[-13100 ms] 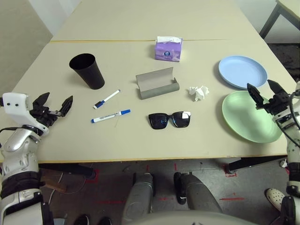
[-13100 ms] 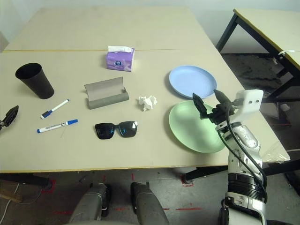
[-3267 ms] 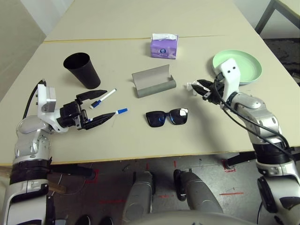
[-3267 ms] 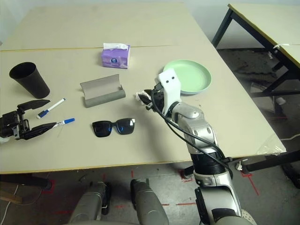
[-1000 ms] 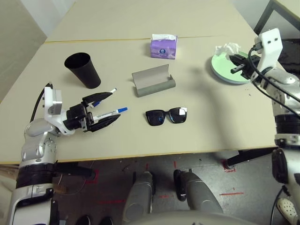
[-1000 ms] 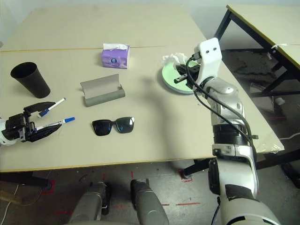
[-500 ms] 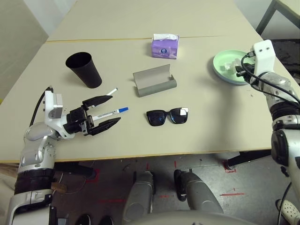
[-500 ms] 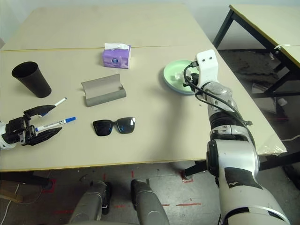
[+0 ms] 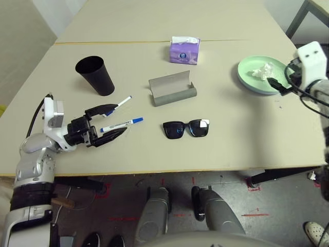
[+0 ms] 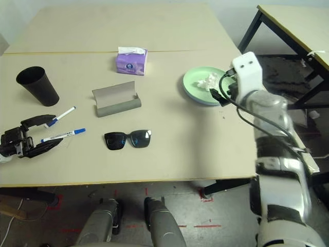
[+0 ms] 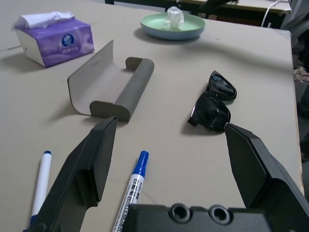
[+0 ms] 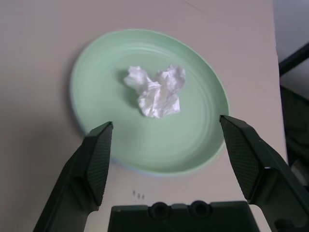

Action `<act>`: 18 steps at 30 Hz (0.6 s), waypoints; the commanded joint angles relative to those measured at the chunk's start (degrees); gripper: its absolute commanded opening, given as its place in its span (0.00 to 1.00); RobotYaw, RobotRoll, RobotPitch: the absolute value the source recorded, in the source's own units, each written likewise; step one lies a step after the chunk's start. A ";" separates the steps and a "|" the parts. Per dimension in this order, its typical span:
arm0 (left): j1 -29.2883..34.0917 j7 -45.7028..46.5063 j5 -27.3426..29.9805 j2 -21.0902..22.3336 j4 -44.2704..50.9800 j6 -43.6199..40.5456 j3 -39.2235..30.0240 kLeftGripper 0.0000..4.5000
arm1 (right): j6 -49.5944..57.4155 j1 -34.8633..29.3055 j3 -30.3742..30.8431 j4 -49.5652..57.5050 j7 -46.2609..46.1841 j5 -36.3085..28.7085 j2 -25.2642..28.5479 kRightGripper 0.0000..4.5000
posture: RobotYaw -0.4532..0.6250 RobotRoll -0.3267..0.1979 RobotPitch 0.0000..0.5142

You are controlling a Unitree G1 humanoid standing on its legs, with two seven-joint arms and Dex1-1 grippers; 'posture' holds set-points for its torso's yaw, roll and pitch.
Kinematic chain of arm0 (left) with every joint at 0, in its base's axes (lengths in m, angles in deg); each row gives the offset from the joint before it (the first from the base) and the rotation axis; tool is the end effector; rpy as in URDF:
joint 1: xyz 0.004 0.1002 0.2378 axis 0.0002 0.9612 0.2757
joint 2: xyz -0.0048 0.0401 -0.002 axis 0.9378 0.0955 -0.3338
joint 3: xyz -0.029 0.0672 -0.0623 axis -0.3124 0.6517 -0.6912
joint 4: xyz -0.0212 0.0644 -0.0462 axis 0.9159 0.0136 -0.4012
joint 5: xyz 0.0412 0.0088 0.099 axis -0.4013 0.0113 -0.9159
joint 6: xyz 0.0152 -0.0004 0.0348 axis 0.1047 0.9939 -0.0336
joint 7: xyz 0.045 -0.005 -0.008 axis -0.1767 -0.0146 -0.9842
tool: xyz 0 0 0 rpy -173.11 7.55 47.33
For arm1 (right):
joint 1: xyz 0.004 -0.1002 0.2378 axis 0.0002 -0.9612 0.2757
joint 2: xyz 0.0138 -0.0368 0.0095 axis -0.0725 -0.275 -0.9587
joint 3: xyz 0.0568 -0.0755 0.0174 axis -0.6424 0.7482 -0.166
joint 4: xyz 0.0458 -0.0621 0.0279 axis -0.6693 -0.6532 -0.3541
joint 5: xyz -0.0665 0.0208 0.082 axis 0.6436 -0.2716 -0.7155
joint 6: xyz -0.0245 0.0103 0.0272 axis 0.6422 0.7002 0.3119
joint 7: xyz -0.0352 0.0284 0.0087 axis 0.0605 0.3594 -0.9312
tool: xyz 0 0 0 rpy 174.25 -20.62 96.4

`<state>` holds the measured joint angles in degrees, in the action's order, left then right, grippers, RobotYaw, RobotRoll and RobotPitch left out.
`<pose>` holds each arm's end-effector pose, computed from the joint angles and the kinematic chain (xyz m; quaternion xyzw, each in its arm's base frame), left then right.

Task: Organize and tidy the items on the table.

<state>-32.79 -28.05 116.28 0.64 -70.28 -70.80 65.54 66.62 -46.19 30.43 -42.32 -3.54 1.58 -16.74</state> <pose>0.2255 0.3483 0.1417 0.0991 -0.0595 -0.4777 0.8709 0.2837 -0.2954 0.2512 -0.2980 0.0845 0.1321 0.9416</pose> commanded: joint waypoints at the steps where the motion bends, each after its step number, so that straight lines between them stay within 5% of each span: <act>1: 0.39 -1.59 -1.53 1.71 -2.78 1.76 -0.66 1.00 | 9.04 -0.68 0.30 12.13 5.14 -3.31 3.57 0.99 | 0.39 0.62 0.42; 12: 1.72 -3.18 -1.39 4.11 -4.95 3.19 -2.23 1.00 | 38.61 12.90 17.34 34.35 11.36 -12.31 -0.61 0.99 | 0.40 0.62 0.41; 18: 2.04 -3.02 -1.70 4.34 -5.53 3.61 -2.88 1.00 | 41.36 22.25 31.11 37.03 15.00 -12.07 -1.42 0.99 | 0.38 0.62 0.41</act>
<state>-31.31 -30.82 114.98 4.46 -75.09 -67.93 63.41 107.37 -25.24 57.90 -6.81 9.80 -9.72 -18.42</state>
